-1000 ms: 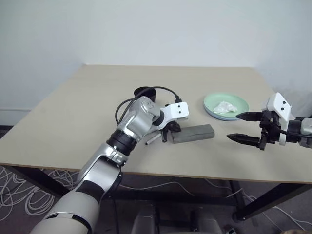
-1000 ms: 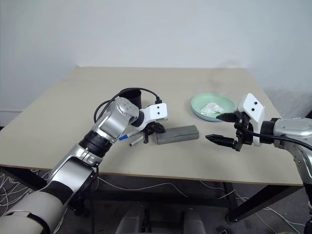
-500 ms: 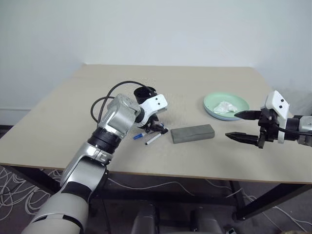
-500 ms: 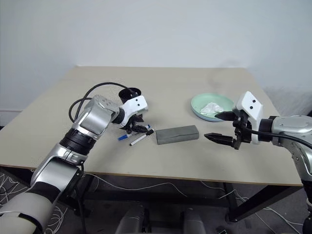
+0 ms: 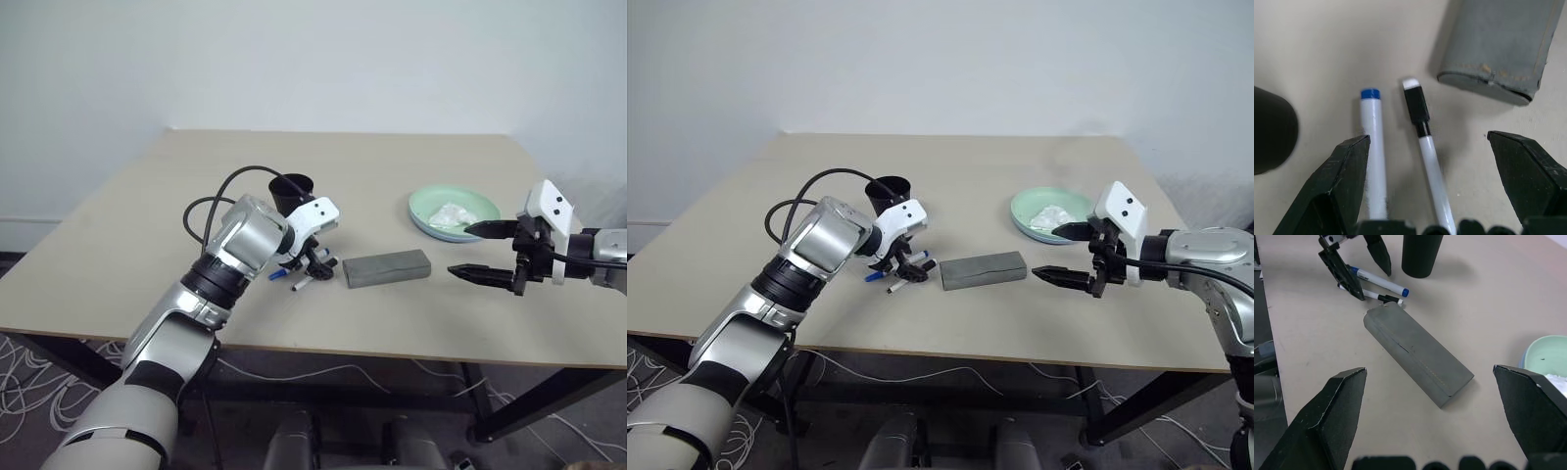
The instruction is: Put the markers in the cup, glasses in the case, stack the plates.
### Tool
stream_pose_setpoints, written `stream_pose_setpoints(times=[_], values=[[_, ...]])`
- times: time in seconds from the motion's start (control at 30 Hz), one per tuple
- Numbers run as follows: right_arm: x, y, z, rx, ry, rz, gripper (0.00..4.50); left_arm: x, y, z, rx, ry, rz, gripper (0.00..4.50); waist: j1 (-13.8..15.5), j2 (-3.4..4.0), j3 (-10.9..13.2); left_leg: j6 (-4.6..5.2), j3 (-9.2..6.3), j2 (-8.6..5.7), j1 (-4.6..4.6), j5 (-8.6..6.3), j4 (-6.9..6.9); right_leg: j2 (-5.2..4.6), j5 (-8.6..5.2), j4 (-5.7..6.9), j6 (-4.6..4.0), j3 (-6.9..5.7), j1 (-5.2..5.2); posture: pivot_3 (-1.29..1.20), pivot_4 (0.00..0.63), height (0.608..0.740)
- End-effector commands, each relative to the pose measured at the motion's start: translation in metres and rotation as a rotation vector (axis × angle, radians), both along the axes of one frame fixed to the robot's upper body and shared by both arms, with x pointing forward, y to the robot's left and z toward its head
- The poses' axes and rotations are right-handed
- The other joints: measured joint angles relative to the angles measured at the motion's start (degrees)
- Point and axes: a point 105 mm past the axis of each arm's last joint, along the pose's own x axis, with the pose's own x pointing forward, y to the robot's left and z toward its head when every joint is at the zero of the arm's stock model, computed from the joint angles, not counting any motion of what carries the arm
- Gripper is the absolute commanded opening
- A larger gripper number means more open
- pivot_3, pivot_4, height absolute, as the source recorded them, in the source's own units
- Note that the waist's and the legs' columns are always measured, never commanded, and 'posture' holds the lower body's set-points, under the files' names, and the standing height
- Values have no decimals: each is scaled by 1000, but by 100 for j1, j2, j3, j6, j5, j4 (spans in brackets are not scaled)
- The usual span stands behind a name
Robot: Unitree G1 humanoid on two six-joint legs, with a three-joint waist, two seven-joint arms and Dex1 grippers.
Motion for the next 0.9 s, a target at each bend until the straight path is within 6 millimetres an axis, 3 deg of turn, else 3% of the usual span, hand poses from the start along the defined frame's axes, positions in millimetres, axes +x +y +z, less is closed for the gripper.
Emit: stream_pose_setpoints(times=[0.03, 0.67, 0.9], values=[[1, 2, 12, 1, -53, 12, 4500, 1, -2, 6, 35, -23, -16, 4077, 2, 0, 0, 0, 0, 0, 0, 0, 0, 0, 0, 1, 0, 0, 0, 0, 0, 615], [-1, 7, 12, 3, -46, 35, 4500, -6, -9, -20, 73, 47, -27, 4077, 6, 2, -2, 11, 0, -3, 6, -6, 3, -2, 0, -1, 0, 0, 6, 0, 0, 615], [-1, 7, 12, 7, -48, 32, 4500, -8, -14, -23, 86, 53, -53, 1813, 7, 5, -4, 16, -2, -4, 15, -9, 4, -2, 0, 0, 0, -1, 17, 0, 0, 615]])
